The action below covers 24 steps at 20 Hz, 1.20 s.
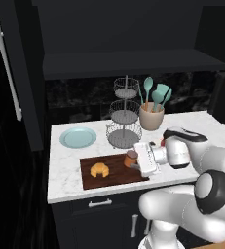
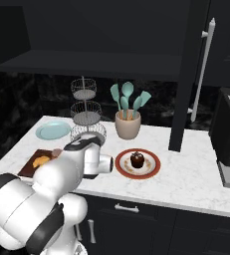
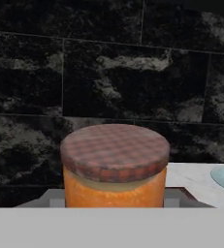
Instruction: From the different types of pastries on the counter, select a croissant and place it on the cutting board. Then retrieve a jar of jam from the cabinet and place it alongside the croissant on the cutting board.
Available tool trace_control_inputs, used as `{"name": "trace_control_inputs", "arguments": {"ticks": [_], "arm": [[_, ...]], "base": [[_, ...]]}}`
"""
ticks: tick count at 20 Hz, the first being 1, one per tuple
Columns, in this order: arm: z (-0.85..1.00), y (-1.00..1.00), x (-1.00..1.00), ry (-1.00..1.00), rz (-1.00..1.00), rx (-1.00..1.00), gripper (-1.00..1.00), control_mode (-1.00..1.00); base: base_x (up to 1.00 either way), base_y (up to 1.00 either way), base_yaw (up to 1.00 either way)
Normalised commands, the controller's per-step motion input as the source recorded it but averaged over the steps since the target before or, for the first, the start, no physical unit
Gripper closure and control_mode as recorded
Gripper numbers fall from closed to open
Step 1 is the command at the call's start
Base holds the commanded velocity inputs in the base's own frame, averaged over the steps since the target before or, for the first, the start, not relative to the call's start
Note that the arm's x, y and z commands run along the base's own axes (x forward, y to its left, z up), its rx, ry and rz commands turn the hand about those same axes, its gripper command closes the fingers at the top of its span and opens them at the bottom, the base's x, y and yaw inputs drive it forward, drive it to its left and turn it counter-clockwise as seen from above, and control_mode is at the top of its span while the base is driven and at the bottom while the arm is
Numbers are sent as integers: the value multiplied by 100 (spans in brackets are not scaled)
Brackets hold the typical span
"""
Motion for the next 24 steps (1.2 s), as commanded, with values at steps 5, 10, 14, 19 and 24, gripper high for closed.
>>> {"name": "trace_control_inputs", "arguments": {"ticks": [5, 10, 14, 19, 24], "arm": [[-39, 32, 7, 0, 0, 0, 100, -100], [-23, 0, 0, 0, 0, 0, 100, -100], [-10, 0, 18, 0, 0, 0, 100, -100], [-14, 0, 32, 0, -1, -2, 100, -100], [-21, 0, 26, 0, -3, 0, 100, -100]], "base": [[0, 0, 0], [0, 0, 0], [0, 0, 0], [0, 0, 0], [0, 0, 0]]}}
